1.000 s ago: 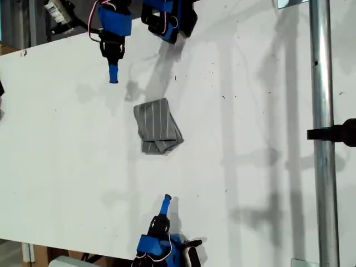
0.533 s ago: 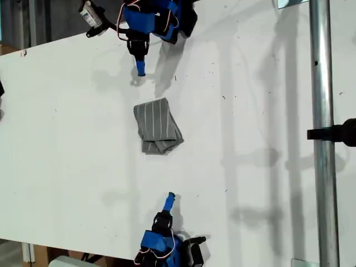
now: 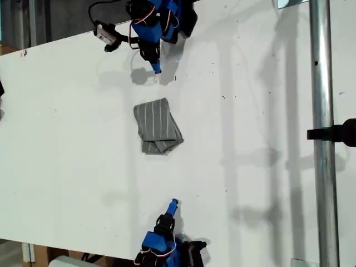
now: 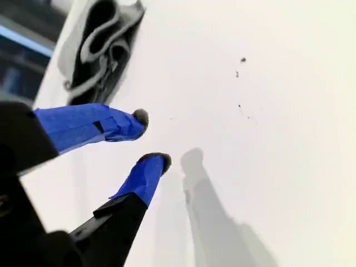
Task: Grasp corners of a towel and fold twice.
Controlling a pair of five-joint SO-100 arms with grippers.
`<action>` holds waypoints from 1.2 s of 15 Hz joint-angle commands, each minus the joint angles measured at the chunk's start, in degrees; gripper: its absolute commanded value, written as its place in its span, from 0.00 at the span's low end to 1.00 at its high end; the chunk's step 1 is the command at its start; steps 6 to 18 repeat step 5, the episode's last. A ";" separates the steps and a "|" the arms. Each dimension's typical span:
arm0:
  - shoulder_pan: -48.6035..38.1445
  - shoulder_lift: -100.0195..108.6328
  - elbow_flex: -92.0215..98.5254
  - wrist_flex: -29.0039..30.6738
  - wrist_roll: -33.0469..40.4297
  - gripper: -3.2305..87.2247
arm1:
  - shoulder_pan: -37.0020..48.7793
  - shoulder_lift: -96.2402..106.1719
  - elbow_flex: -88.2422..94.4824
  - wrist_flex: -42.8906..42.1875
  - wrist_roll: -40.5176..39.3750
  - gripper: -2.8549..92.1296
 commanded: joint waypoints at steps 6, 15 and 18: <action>-0.35 0.26 0.26 -0.26 10.55 0.15 | -3.60 -0.26 -0.53 0.44 -0.62 0.04; -0.35 0.26 0.26 -0.26 10.55 0.15 | -3.60 -0.26 -0.53 0.44 -0.62 0.04; -0.35 0.26 0.26 -0.26 10.55 0.15 | -3.60 -0.26 -0.53 0.44 -0.62 0.04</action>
